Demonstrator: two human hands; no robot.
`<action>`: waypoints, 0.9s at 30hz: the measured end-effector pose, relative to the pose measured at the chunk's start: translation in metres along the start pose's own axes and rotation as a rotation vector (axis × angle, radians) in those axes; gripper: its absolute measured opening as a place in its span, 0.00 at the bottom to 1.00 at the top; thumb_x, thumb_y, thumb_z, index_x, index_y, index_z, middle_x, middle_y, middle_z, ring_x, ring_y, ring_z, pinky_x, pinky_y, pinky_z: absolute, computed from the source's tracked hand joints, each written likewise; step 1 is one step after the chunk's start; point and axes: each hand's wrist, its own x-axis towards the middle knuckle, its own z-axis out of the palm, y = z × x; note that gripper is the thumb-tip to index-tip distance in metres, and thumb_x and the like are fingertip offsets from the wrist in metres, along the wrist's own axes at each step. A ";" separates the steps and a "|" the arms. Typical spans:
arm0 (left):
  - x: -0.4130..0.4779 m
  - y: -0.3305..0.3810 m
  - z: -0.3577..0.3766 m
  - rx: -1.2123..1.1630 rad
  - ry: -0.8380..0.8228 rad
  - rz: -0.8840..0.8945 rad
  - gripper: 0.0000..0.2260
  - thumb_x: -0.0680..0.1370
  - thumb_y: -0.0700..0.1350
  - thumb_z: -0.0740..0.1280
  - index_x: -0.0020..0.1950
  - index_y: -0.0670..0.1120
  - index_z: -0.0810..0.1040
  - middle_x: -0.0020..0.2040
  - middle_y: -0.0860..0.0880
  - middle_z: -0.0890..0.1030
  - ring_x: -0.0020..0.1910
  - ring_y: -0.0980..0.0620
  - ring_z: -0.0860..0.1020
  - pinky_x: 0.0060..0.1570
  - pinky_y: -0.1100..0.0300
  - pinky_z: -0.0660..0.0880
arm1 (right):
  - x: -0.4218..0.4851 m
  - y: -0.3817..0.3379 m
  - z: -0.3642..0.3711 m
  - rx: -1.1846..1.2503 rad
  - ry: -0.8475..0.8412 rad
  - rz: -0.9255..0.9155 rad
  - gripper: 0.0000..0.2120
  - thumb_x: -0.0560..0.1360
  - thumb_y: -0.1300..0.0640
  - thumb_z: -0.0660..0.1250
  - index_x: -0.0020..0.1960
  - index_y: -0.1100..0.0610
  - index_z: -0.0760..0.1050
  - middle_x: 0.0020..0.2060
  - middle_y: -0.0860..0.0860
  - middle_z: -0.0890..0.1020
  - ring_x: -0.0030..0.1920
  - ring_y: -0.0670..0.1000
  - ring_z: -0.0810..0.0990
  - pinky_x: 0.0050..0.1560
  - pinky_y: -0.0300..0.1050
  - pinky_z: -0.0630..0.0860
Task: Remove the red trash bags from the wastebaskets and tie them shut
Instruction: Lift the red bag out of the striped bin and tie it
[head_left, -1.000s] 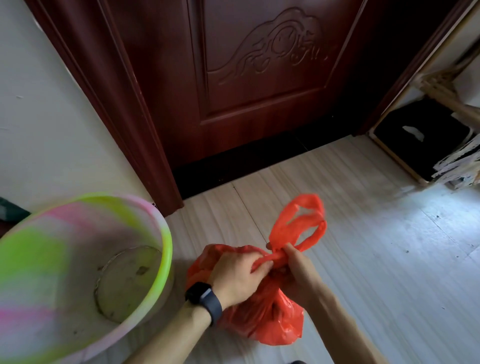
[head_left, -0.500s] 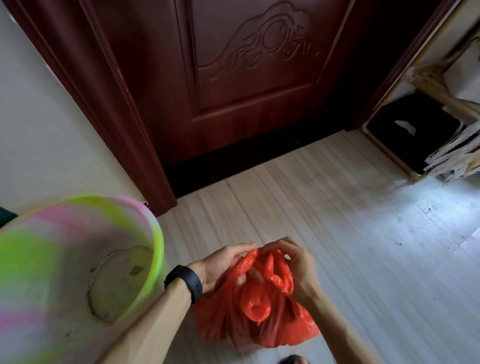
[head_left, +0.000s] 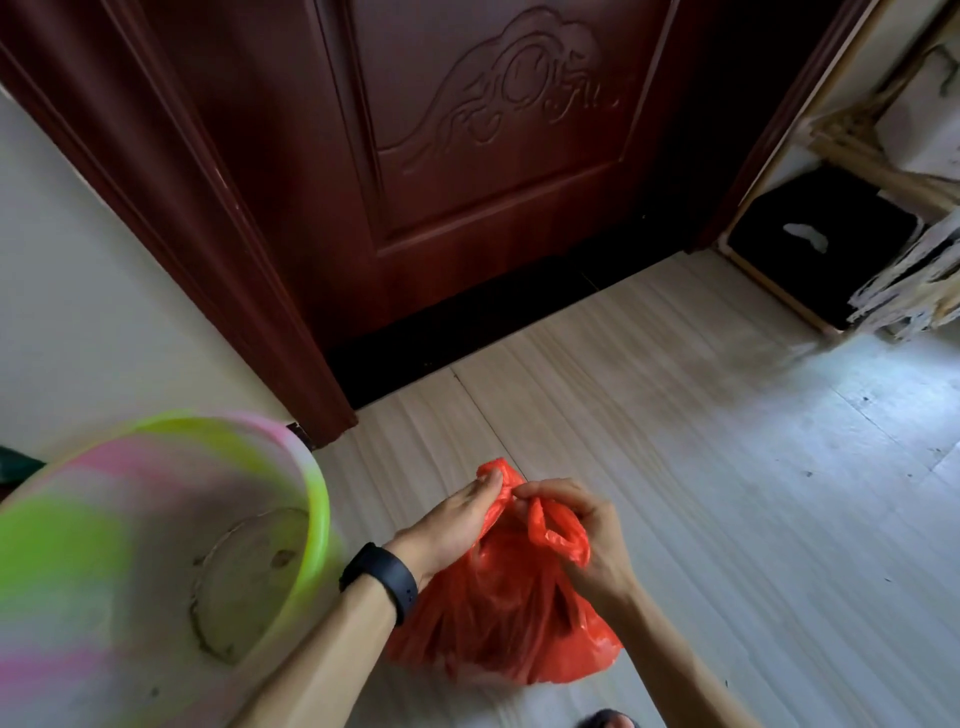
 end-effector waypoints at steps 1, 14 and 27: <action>0.000 0.000 0.002 -0.008 0.005 0.013 0.35 0.71 0.73 0.59 0.72 0.55 0.71 0.70 0.54 0.74 0.68 0.58 0.71 0.72 0.55 0.65 | -0.001 0.000 0.001 -0.031 0.001 0.006 0.06 0.70 0.54 0.78 0.47 0.50 0.86 0.48 0.53 0.85 0.50 0.52 0.85 0.52 0.51 0.81; -0.002 0.014 0.019 -0.237 0.161 0.156 0.09 0.82 0.43 0.62 0.57 0.41 0.78 0.52 0.39 0.84 0.49 0.45 0.83 0.49 0.54 0.78 | -0.002 -0.014 0.009 0.062 -0.006 0.219 0.14 0.79 0.49 0.67 0.46 0.60 0.80 0.38 0.55 0.82 0.40 0.52 0.80 0.46 0.58 0.78; -0.012 0.009 0.025 -0.989 0.351 -0.099 0.16 0.76 0.34 0.49 0.31 0.47 0.63 0.23 0.50 0.66 0.20 0.52 0.69 0.28 0.61 0.72 | -0.008 -0.022 0.002 0.126 0.170 0.527 0.15 0.81 0.54 0.61 0.36 0.54 0.72 0.33 0.50 0.76 0.39 0.51 0.72 0.44 0.46 0.68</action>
